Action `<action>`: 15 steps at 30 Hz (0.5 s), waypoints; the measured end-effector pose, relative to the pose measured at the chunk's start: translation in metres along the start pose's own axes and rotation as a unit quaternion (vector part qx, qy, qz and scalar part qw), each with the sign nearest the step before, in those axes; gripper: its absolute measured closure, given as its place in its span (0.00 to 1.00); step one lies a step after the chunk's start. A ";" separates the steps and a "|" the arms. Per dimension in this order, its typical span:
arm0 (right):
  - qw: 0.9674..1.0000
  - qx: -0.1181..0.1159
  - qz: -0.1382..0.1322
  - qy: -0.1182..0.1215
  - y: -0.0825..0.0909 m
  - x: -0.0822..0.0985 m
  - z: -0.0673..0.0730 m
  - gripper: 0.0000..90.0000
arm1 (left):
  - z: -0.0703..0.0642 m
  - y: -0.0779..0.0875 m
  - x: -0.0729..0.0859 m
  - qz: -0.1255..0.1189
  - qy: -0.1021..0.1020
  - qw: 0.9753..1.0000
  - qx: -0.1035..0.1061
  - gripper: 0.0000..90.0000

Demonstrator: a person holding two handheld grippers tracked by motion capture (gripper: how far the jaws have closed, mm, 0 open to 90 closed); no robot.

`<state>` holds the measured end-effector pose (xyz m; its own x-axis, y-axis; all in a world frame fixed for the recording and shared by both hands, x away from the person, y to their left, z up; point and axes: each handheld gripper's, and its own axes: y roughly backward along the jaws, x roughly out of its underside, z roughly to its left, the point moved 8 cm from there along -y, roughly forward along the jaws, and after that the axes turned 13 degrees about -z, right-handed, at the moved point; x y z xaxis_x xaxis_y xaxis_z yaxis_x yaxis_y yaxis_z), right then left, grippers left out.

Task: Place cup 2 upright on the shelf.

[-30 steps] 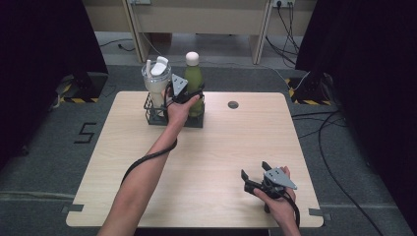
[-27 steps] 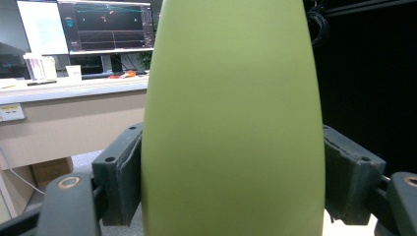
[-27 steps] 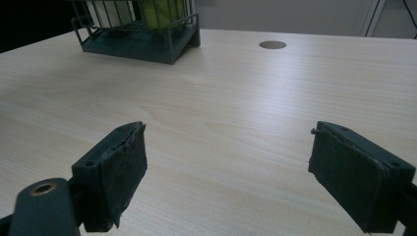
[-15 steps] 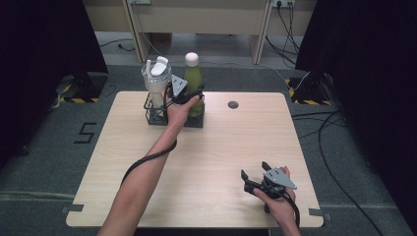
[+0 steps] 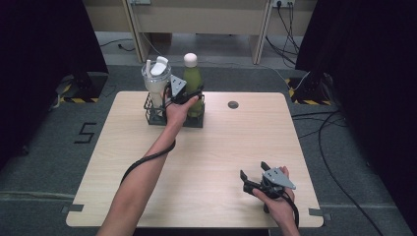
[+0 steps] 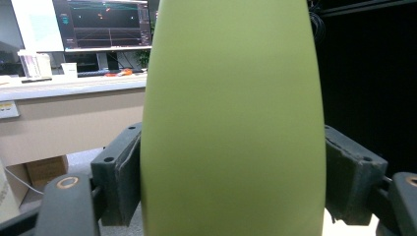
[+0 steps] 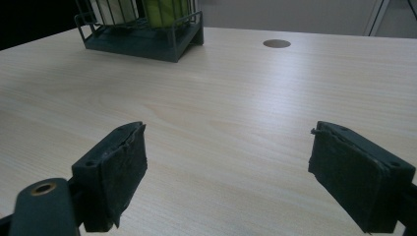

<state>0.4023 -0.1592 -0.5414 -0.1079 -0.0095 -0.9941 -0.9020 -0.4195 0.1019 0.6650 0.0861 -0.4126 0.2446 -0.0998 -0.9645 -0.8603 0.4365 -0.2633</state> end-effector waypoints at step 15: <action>1.000 -0.001 0.000 -0.001 0.000 0.000 0.001 0.16 | -0.005 0.000 -0.001 0.004 -0.004 1.000 0.006 0.16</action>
<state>0.4016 -0.1584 -0.5415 -0.1097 -0.0071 -0.9939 -0.9010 -0.4215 0.1025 0.6620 0.0816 -0.4119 0.2411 -0.0893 -0.9664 -0.8570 0.4478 -0.2551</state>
